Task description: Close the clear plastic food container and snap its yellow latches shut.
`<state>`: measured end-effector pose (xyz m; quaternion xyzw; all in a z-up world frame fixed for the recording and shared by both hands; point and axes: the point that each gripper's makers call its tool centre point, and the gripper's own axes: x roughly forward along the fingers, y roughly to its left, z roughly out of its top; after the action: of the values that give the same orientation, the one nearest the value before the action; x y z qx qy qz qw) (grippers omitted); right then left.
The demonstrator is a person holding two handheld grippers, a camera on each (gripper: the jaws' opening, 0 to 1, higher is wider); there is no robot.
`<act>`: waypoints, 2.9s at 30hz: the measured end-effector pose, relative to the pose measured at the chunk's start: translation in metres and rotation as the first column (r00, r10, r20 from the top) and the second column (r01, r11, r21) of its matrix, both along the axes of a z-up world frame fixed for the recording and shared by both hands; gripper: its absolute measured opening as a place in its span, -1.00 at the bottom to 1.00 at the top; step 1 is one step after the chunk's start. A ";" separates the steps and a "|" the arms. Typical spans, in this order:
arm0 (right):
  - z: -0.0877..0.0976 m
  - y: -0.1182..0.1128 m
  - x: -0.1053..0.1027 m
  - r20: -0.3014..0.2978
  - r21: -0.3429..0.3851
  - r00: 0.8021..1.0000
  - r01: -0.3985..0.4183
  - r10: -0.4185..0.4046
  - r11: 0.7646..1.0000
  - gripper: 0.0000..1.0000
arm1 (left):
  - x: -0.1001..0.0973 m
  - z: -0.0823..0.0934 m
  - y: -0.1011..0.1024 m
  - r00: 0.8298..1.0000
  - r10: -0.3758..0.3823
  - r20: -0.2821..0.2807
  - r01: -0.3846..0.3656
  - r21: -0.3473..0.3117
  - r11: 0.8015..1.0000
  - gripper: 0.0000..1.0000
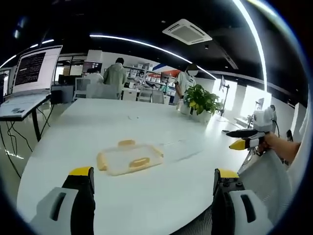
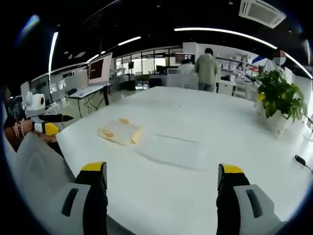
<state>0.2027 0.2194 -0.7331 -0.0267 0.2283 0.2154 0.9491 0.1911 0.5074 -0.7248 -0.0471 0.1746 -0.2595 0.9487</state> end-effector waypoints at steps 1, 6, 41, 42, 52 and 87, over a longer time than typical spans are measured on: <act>0.000 0.000 0.000 -0.003 0.004 1.000 0.000 0.000 1.000 0.82 | 0.000 0.001 0.000 1.000 -0.003 0.013 0.003 0.004 1.000 0.98; 0.007 0.001 0.001 0.030 0.026 1.000 0.003 -0.004 1.000 0.87 | 0.000 0.000 0.001 1.000 0.001 0.002 -0.001 0.003 1.000 0.98; -0.012 -0.030 -0.003 -0.058 -0.044 0.986 0.154 -0.157 0.987 0.55 | -0.004 0.001 -0.007 0.999 -0.047 0.009 0.047 -0.002 0.999 0.96; -0.013 -0.031 -0.003 -0.060 -0.053 0.985 0.160 -0.163 0.986 0.55 | -0.004 0.001 -0.006 0.999 -0.045 0.007 0.045 -0.001 0.999 0.96; -0.014 -0.028 -0.004 -0.060 -0.069 0.987 0.143 -0.147 0.987 0.52 | -0.005 0.004 -0.006 0.999 -0.045 0.017 0.046 -0.032 0.998 0.96; -0.025 0.146 0.101 -0.264 -0.287 0.641 -0.765 0.720 0.576 0.46 | 0.104 -0.051 0.037 0.778 -0.536 -0.328 0.628 0.398 0.669 0.98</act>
<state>0.3033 0.3656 -0.7581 -0.2871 0.2881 0.5469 0.7317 0.2947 0.5446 -0.7762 0.2275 0.3260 -0.4912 0.7750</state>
